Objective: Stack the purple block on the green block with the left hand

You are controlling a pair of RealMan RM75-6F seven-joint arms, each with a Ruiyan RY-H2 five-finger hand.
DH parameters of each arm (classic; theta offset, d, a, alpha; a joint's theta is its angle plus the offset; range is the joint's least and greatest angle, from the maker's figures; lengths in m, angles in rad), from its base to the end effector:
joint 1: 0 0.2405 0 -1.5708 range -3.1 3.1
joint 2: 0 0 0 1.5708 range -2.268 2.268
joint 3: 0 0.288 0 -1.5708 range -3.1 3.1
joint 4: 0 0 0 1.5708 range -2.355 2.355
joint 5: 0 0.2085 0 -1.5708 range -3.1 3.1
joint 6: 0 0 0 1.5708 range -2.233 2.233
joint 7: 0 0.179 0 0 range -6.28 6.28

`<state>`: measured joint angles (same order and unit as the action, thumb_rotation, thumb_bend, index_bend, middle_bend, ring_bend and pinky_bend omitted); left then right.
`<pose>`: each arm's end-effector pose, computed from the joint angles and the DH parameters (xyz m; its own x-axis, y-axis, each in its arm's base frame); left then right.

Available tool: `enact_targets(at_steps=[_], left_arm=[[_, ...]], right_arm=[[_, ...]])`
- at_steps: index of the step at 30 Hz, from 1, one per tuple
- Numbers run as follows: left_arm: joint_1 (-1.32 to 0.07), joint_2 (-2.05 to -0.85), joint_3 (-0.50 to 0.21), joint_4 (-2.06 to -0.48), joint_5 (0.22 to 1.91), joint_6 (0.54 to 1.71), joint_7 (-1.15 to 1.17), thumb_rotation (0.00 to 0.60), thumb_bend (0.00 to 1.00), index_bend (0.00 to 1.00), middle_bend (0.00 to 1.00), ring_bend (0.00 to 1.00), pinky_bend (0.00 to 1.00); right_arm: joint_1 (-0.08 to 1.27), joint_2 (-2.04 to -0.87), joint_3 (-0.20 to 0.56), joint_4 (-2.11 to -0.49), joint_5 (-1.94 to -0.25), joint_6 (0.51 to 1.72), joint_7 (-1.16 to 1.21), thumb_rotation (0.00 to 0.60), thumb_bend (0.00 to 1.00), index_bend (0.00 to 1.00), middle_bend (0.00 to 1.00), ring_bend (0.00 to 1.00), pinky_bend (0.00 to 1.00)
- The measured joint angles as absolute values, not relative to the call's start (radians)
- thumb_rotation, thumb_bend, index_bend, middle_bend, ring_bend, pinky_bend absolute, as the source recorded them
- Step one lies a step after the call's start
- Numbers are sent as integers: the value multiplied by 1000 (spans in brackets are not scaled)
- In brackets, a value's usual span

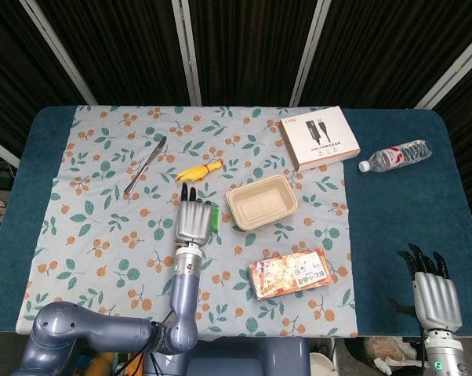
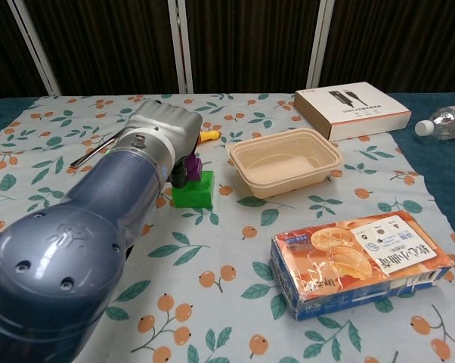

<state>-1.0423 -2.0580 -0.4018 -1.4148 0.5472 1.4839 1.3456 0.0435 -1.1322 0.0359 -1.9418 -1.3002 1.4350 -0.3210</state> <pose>-0.0360 0.3843 -0.1097 0.7435 0.1531 0.6509 0.6674 -0.1085 -0.7368 -0.3130 -0.1930 0.1395 0.3427 -0.1583 0.9260 -0.9141 0.1712 0.3675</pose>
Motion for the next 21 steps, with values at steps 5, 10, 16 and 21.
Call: enact_targets(at_steps=[5, 10, 16, 21], left_arm=[[-1055, -2070, -410, -1406, 556, 1481, 1347, 600, 373, 617, 445, 129, 61], [-1060, -2079, -412, -1397, 555, 1481, 1354, 600, 373, 617, 444, 129, 61], [-1064, -2093, -412, -1375, 551, 1471, 1353, 600, 373, 617, 444, 129, 61], [-1067, -2103, -412, -1359, 552, 1465, 1352, 600, 373, 617, 444, 129, 61]], right_arm=[[44, -1131, 37, -1941, -1298, 1434, -318, 600, 151, 208, 119, 183, 0], [44, -1131, 35, -1942, -1304, 1435, -318, 600, 150, 208, 119, 183, 0], [44, -1130, 35, -1943, -1303, 1434, -317, 600, 151, 208, 119, 183, 0], [44, -1131, 36, -1938, -1300, 1434, -313, 600, 150, 208, 119, 183, 0]])
